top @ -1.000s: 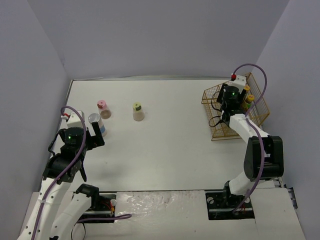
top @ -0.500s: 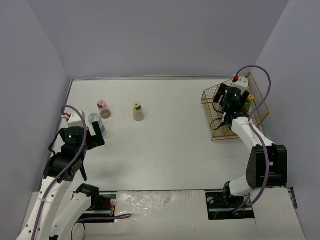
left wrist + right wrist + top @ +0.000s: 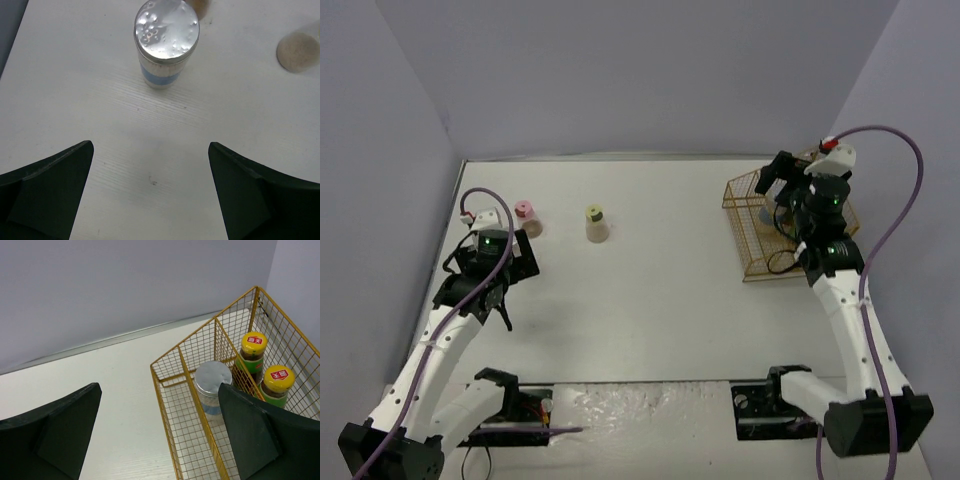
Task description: Organize the condiment bottles
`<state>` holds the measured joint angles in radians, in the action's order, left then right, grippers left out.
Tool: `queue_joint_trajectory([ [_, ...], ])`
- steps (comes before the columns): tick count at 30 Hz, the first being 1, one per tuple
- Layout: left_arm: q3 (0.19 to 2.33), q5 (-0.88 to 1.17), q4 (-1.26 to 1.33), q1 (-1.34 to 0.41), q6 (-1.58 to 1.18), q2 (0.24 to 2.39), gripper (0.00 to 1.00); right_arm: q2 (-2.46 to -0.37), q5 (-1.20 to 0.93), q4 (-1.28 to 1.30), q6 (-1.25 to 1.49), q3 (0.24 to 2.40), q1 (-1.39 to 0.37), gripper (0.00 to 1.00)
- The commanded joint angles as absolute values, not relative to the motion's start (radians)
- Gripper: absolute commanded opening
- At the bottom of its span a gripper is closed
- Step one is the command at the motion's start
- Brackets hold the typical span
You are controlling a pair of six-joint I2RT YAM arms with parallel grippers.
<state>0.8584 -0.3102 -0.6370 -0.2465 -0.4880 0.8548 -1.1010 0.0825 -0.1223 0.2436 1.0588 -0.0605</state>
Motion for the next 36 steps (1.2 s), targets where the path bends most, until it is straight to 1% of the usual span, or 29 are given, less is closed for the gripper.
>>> queue_joint_trajectory([
  [1,0.984,-0.402,-0.547,-0.236,-0.547,1.005,0.97,-0.994,-0.048,-0.119,0.298,1.035,-0.079,1.00],
  [5,1.057,-0.440,-0.504,-0.218,-0.548,1.122,0.97,-0.920,-0.116,-0.137,0.367,0.952,-0.099,1.00],
  [11,1.129,-0.434,-0.462,-0.158,-0.562,1.312,0.97,-0.859,-0.117,-0.144,0.362,0.872,-0.166,1.00],
  [13,1.140,-0.422,-0.447,-0.142,-0.568,1.356,0.95,-0.845,-0.119,-0.144,0.363,0.856,-0.171,1.00],
  [18,1.195,-0.401,-0.471,-0.123,-0.574,1.445,0.84,-0.819,-0.132,-0.141,0.356,0.830,-0.176,1.00],
  [21,1.204,-0.389,-0.476,-0.120,-0.578,1.472,0.75,-0.802,-0.129,-0.143,0.348,0.818,-0.176,1.00],
  [23,1.216,-0.362,-0.484,-0.120,-0.580,1.487,0.63,-0.795,-0.129,-0.141,0.339,0.809,-0.176,1.00],
  [25,1.214,-0.322,-0.475,-0.122,-0.578,1.485,0.50,-0.792,-0.132,-0.141,0.337,0.805,-0.177,1.00],
  [27,1.210,-0.254,-0.458,-0.131,-0.567,1.476,0.36,-0.793,-0.138,-0.143,0.334,0.802,-0.178,1.00],
  [29,1.216,-0.186,-0.450,-0.160,-0.562,1.466,0.24,-0.799,-0.151,-0.143,0.326,0.799,-0.178,1.00],
  [32,1.243,-0.151,-0.451,-0.274,-0.531,1.458,0.18,-0.809,-0.176,-0.143,0.321,0.792,-0.179,1.00],
  [36,1.287,-0.121,-0.445,-0.440,-0.489,1.481,0.18,-0.810,-0.195,-0.147,0.316,0.779,-0.179,1.00],
])
